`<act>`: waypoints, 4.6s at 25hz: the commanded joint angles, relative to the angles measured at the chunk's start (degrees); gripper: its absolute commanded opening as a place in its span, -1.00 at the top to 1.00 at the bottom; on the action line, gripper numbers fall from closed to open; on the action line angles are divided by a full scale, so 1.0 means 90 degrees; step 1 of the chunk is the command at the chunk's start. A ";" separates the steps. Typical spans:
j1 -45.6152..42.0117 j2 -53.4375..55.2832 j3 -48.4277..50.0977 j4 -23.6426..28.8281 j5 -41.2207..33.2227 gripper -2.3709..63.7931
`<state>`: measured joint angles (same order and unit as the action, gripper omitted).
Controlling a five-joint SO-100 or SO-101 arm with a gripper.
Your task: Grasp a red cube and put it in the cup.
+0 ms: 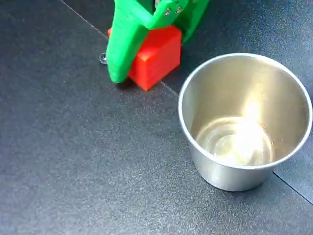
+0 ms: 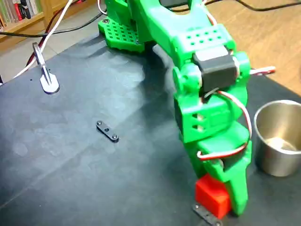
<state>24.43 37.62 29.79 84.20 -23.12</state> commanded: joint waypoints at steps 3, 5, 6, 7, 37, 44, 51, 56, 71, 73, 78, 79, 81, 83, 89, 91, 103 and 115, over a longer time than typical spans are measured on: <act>-0.0059 0.0088 -0.0234 -0.0049 0.0068 0.67; -0.0049 0.0166 -0.0234 -0.0049 0.0078 0.84; -0.0039 0.0186 -0.0234 -0.0049 0.0088 0.91; -0.0029 0.0195 -0.0234 -0.0049 0.0088 0.94; -0.1689 0.4570 0.2158 -0.0039 0.0078 0.95; -0.1943 0.4434 0.2168 -0.0049 0.0078 0.95; -0.2041 0.3887 0.2158 -0.0059 0.0068 0.95; -0.2031 0.3711 0.2158 -0.0264 0.0068 0.95; -0.2041 0.3242 0.2158 -0.0869 0.0107 0.95; -0.2051 0.3242 0.2158 -0.0859 0.0117 0.95; -0.2051 0.3242 0.2158 -0.0850 0.0635 0.95; -0.2051 0.3242 0.2158 -0.0850 0.0791 0.95; -0.2051 0.3242 0.2158 -0.0850 0.0996 0.95; -0.2051 0.3242 0.2158 -0.0830 0.1025 0.95; -0.2051 0.3242 0.2158 -0.0137 0.1025 0.95; -0.2051 0.3242 0.2158 -0.0146 0.1025 0.95; -0.2051 0.3174 0.2168 -0.0127 0.1016 0.92; -0.2051 0.3037 0.2158 -0.0127 0.1016 -0.02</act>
<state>6.59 64.42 49.48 82.88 -14.33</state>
